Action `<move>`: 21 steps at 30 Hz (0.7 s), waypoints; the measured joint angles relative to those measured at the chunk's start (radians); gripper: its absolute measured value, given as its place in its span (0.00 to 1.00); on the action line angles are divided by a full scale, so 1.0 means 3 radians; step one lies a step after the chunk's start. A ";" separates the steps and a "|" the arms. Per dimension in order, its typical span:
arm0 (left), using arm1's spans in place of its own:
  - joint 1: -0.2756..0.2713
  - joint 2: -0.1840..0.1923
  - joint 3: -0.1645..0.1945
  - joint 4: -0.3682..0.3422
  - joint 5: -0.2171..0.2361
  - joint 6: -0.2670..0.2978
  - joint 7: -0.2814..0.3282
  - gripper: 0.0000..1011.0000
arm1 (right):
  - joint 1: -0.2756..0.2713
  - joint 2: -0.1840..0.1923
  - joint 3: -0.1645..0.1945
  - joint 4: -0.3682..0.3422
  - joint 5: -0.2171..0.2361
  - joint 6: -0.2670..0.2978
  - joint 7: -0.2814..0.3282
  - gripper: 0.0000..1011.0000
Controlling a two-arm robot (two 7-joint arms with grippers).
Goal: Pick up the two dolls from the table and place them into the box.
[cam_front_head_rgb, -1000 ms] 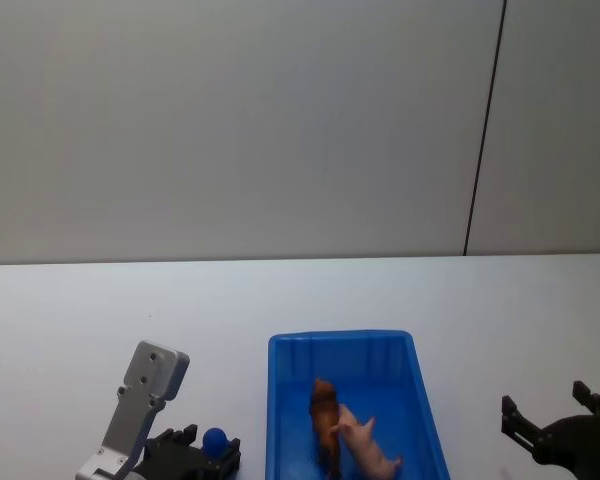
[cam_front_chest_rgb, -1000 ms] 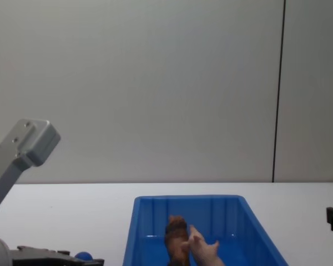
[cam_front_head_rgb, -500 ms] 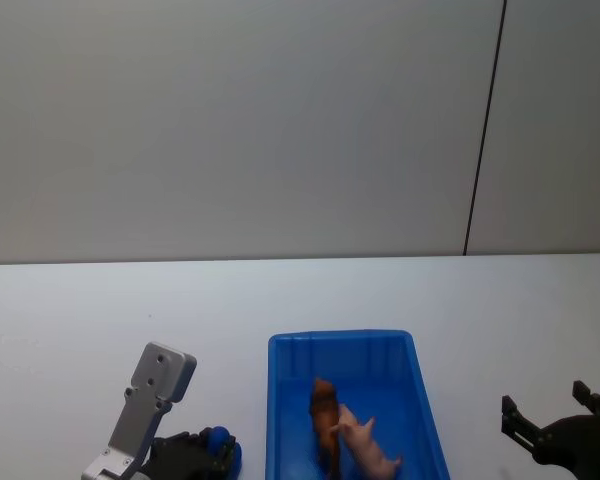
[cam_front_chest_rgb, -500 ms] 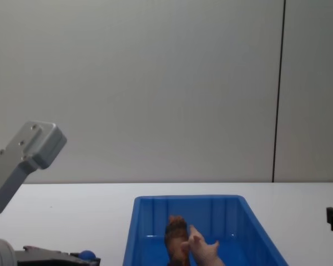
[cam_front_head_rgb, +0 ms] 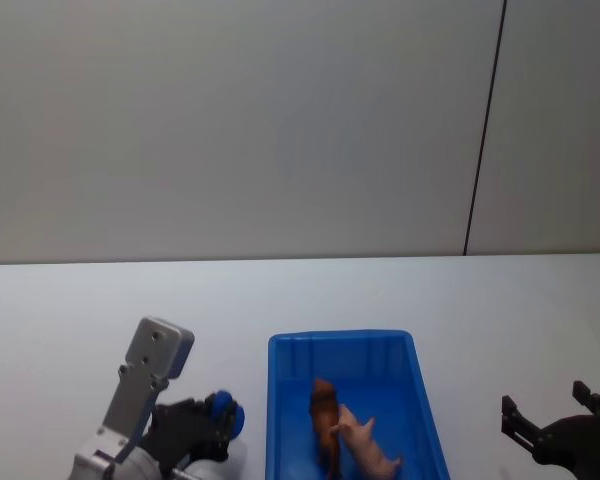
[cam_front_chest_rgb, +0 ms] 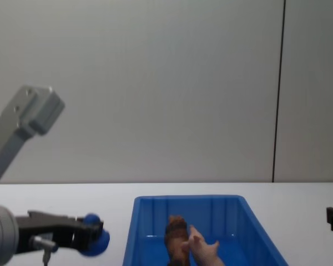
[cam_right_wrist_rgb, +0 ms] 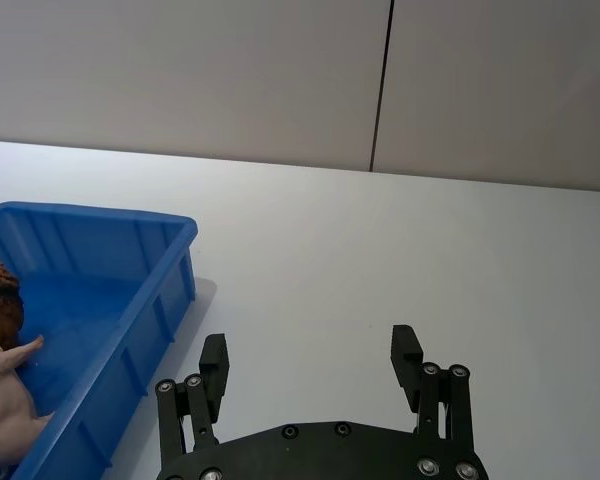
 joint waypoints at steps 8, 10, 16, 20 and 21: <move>-0.0026 0.0030 -0.0034 -0.0134 0.0048 -0.0130 -0.0114 0.15 | 0.0000 0.0000 0.0000 0.0000 0.0000 0.0000 0.0000 0.99; -0.0039 0.0033 -0.0040 -0.0160 0.0058 -0.0171 -0.0176 0.13 | 0.0000 0.0000 0.0000 0.0000 0.0000 0.0000 0.0000 0.99; -0.0083 0.0027 -0.0043 -0.0193 0.0067 -0.0279 -0.0384 0.10 | 0.0000 0.0000 0.0000 0.0000 0.0000 0.0000 0.0000 0.99; -0.0126 0.0001 -0.0038 -0.0194 0.0073 -0.0336 -0.0527 0.08 | 0.0000 0.0000 0.0000 0.0000 0.0000 0.0000 0.0000 0.99; -0.0137 -0.0008 -0.0035 -0.0190 0.0076 -0.0347 -0.0557 0.08 | 0.0000 0.0000 0.0000 0.0000 0.0000 0.0000 0.0000 0.99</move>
